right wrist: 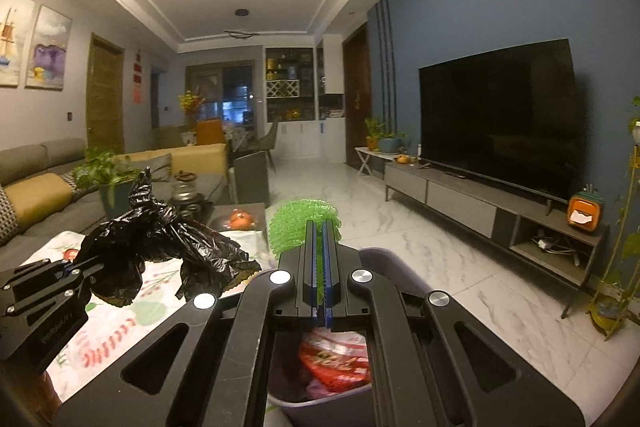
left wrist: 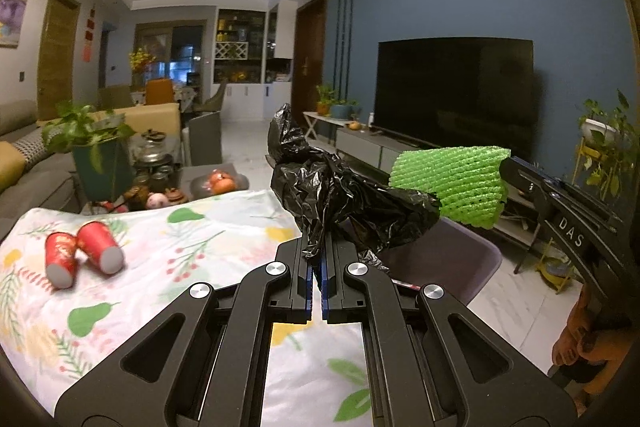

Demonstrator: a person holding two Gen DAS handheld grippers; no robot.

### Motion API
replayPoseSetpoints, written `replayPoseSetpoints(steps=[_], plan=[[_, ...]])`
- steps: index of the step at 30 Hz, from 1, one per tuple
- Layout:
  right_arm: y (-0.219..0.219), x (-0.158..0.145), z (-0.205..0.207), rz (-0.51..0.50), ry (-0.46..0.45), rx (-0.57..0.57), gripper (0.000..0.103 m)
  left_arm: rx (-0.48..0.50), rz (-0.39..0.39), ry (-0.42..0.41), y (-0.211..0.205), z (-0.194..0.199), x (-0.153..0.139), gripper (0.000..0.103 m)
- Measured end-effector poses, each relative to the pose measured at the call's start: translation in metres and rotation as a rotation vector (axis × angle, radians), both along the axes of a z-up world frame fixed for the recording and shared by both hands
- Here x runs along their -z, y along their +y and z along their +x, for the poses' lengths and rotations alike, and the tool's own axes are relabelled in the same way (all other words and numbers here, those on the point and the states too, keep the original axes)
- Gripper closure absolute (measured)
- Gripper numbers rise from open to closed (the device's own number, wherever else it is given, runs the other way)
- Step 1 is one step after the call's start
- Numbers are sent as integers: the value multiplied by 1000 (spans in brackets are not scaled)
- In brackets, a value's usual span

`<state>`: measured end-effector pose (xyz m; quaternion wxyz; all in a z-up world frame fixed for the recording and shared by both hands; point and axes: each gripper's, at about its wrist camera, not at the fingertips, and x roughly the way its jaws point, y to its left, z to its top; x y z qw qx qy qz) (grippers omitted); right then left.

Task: Collect trash
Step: 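Carry the black bag and green foam net over the grey bin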

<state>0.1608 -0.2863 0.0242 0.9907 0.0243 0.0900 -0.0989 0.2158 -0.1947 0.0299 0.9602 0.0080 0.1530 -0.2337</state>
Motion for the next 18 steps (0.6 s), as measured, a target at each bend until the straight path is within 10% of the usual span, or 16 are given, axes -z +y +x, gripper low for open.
replayPoseSetpoints(steps=[18], plan=[[-35,12,14,25,-1,94,100,92,19,50,-66,37,25,101]])
